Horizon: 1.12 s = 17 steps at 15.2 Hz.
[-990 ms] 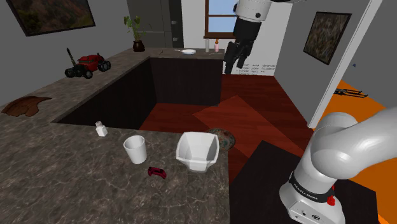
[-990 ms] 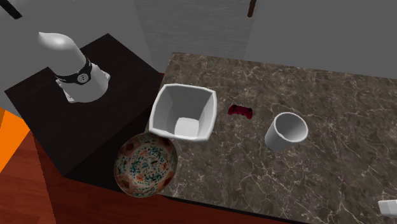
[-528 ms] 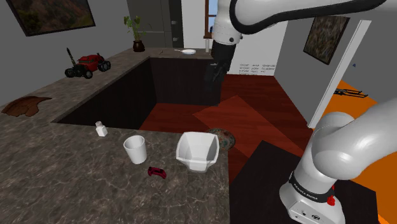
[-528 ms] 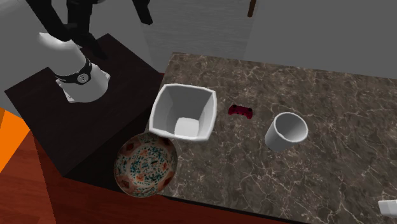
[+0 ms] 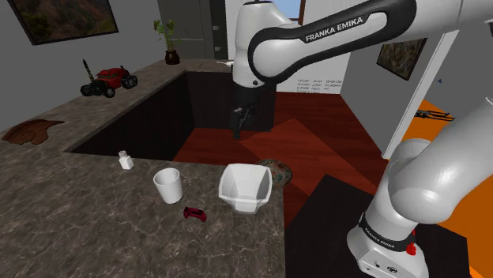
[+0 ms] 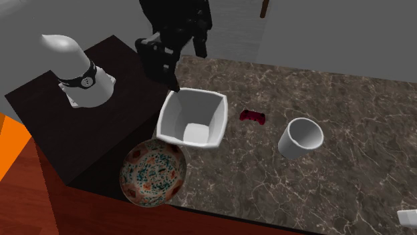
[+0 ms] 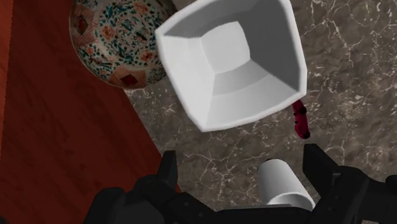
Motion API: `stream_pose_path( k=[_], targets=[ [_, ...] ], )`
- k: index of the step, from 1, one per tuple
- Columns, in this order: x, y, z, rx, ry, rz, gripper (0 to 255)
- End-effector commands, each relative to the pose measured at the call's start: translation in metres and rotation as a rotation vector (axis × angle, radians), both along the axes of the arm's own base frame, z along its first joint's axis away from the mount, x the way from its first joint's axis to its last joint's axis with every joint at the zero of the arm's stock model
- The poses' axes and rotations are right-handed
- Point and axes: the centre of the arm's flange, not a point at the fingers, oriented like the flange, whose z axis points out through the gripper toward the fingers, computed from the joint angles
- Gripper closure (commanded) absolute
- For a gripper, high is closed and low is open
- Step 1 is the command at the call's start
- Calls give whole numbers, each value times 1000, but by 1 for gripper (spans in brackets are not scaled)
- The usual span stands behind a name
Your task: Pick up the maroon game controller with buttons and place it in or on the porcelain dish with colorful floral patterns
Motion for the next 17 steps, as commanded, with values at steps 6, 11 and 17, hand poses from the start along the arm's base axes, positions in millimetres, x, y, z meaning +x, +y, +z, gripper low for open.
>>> stream_pose_path(
  k=[6,11,17],
  targets=[
    [37,53,-71,-22,22,93,0],
    [60,93,-121,-38,39,159,0],
    [84,141,-182,-57,59,238,0]
  ],
)
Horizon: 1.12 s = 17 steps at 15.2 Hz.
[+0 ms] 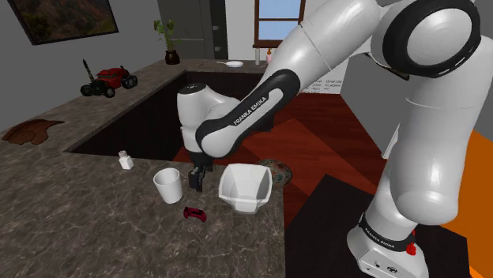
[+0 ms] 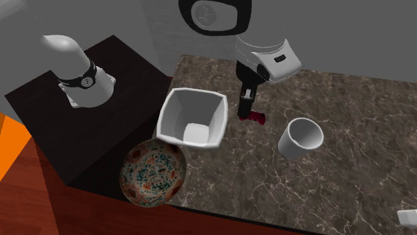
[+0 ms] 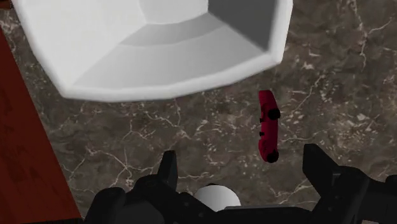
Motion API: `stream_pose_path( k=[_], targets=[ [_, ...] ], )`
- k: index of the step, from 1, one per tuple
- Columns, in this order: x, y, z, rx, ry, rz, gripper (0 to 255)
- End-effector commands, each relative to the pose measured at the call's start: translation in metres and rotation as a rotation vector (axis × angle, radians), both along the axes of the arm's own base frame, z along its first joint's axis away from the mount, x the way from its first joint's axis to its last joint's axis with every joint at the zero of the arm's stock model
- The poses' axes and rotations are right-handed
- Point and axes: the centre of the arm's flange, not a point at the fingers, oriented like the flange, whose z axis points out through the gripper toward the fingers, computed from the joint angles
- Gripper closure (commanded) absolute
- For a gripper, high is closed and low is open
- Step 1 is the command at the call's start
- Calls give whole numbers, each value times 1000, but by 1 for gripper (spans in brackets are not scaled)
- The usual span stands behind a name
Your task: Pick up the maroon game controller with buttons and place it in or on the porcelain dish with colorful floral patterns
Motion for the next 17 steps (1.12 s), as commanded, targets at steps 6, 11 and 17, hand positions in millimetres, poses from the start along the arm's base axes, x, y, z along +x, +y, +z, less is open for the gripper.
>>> stream_pose_path(
  k=[6,11,17],
  targets=[
    [20,57,-73,-22,24,93,0],
    [25,68,-103,-27,28,112,0],
    [26,67,-127,-27,28,112,0]
  ],
)
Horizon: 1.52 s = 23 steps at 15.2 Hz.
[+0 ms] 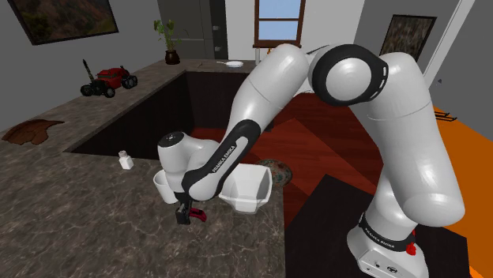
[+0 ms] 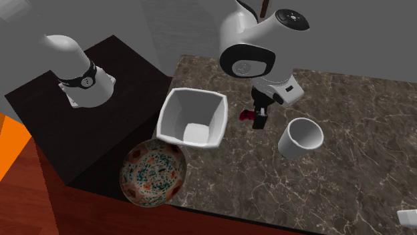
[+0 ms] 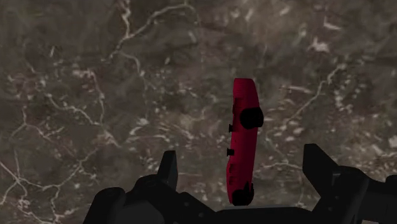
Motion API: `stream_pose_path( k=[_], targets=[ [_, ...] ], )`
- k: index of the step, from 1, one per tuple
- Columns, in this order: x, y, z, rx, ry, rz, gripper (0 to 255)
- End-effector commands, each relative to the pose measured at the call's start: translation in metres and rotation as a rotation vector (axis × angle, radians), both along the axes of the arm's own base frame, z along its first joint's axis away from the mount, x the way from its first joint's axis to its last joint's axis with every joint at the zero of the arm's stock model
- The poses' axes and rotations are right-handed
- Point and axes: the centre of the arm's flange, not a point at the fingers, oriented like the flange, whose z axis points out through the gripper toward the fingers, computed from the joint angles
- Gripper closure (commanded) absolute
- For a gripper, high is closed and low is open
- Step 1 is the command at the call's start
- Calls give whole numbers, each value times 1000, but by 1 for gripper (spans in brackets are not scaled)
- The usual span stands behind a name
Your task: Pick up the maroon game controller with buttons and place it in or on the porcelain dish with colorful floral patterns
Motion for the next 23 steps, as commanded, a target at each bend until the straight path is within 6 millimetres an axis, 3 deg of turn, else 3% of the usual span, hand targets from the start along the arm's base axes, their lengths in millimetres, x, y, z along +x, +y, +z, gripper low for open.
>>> stream_pose_path(
  k=[1,6,7,16,23],
  targets=[
    [0,0,-1,0,-1,0,0],
    [0,0,-1,0,-1,0,0],
    [0,0,-1,0,-1,0,255],
    [0,0,-1,0,-1,0,255],
    [0,0,36,0,-1,0,255]
  ],
)
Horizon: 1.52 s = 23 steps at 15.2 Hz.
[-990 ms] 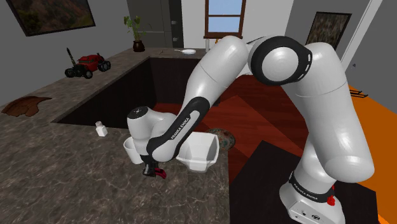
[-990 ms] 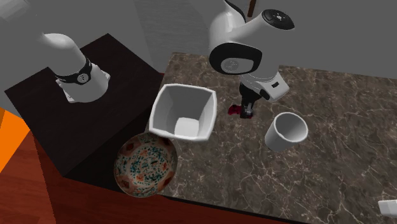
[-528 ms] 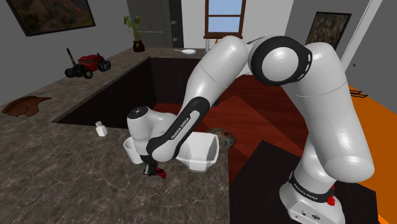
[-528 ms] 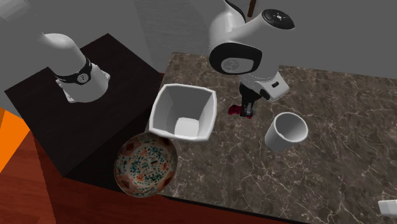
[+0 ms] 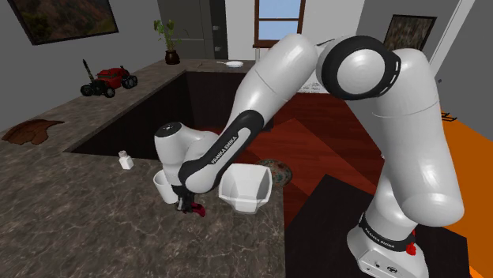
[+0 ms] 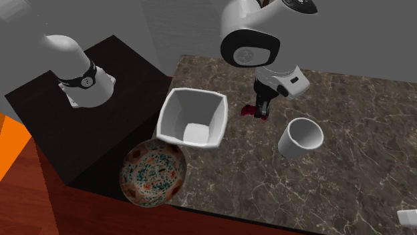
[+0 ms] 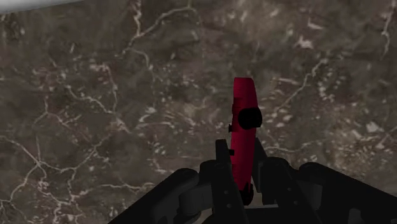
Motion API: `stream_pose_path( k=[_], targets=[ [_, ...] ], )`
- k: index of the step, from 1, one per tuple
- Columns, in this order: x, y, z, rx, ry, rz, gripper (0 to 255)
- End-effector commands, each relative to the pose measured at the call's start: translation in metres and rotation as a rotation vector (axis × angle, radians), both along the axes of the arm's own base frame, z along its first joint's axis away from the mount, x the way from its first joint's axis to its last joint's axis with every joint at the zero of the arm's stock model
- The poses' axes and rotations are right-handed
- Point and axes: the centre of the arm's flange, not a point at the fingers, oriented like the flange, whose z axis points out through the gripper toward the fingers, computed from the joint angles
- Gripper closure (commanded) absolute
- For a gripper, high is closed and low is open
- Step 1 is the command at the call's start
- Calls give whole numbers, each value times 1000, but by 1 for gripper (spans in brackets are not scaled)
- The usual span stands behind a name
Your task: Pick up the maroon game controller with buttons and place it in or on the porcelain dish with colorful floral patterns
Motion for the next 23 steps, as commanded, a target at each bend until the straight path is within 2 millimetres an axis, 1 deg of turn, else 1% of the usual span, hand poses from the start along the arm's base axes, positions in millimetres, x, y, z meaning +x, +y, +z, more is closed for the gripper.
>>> stream_pose_path(
  k=[1,16,23],
  targets=[
    [0,-1,10,0,0,0,255],
    [0,-1,88,0,0,0,255],
    [-26,-89,91,0,0,0,255]
  ],
)
